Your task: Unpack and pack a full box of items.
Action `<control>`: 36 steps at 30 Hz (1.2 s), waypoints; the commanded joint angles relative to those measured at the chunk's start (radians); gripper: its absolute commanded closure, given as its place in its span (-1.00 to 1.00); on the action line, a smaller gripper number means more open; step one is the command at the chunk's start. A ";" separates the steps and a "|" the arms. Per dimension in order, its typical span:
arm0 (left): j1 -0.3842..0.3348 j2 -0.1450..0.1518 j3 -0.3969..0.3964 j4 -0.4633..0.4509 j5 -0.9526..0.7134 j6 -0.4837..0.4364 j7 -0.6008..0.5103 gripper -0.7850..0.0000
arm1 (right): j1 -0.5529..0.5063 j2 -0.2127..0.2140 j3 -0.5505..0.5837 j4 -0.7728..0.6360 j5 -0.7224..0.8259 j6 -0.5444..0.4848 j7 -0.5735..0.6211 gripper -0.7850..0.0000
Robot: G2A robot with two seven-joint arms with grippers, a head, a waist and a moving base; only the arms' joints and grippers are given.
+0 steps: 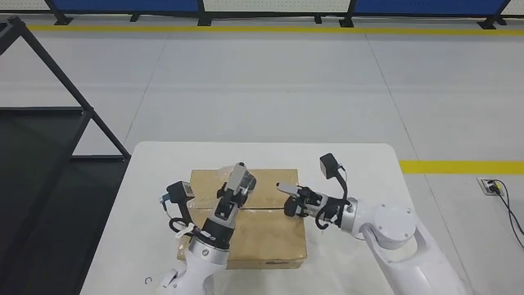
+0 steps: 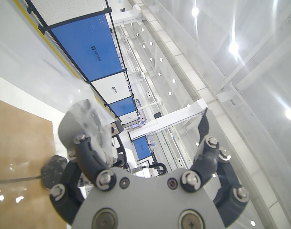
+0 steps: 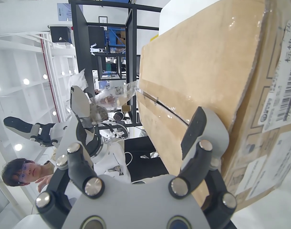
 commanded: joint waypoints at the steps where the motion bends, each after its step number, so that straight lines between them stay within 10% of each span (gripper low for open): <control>1: -0.004 -0.002 0.010 0.005 0.006 0.003 -0.001 -1.00 | -0.009 0.002 0.005 -0.005 0.002 -0.004 -0.005 -1.00; 36: -0.059 -0.036 0.100 0.065 0.092 0.039 -0.006 -1.00 | -0.084 0.028 0.070 -0.039 0.016 -0.020 -0.033 -1.00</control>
